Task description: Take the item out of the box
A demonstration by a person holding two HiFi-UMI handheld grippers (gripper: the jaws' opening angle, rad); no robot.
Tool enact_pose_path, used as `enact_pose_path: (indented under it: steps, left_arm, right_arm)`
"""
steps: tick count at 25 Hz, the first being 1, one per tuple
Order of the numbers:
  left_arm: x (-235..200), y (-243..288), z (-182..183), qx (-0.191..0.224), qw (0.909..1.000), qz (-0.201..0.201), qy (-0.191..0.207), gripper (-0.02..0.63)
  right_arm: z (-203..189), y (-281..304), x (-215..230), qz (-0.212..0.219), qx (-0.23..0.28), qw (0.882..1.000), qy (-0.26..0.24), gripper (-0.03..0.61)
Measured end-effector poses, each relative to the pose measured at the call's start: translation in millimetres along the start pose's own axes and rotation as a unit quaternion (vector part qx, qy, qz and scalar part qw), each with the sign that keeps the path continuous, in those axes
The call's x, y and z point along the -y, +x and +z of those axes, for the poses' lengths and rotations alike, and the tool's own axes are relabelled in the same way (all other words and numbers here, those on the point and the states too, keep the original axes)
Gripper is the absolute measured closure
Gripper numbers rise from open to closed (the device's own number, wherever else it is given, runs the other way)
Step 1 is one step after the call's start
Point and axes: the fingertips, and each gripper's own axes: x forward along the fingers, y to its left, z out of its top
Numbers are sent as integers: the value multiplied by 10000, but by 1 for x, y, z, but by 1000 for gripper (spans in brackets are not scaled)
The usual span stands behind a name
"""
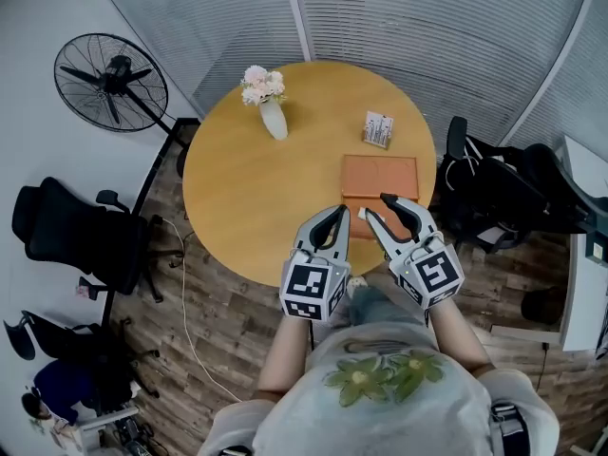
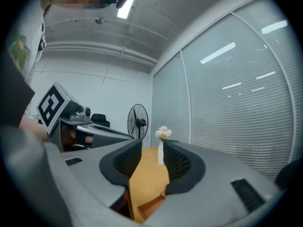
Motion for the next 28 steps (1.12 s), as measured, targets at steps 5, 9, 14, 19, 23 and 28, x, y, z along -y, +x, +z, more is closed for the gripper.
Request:
enact_pose_path:
  steps: [5,9,14,19,23,28]
  left_arm:
    - [-19,20,-3,-84,10000,43,-3,614]
    - [-30,31,-4,-107,9999,112,-50,614]
    - [-37,44,-5,-169,9998,127,-50,614]
    - [-40,55,-12,-282,9994,178,22,614]
    - [-46,61,-19,-348,9991,240,-22,614]
    - [-50,65,-26,-426,9987,262,-97,614]
  right_arm:
    - [-6,19,22,-39,-78,10000,7,430]
    - [-11,27,30,-28,-164,9999,15,428]
    - [-20,36,40,39,-272,9996,35,428]
    - [-40,42,48,170,-508,9986,15,430]
    - [-53,49,51,281,-629,9976,60,430]
    - [-67,56,50,468,-760,9960,57,430]
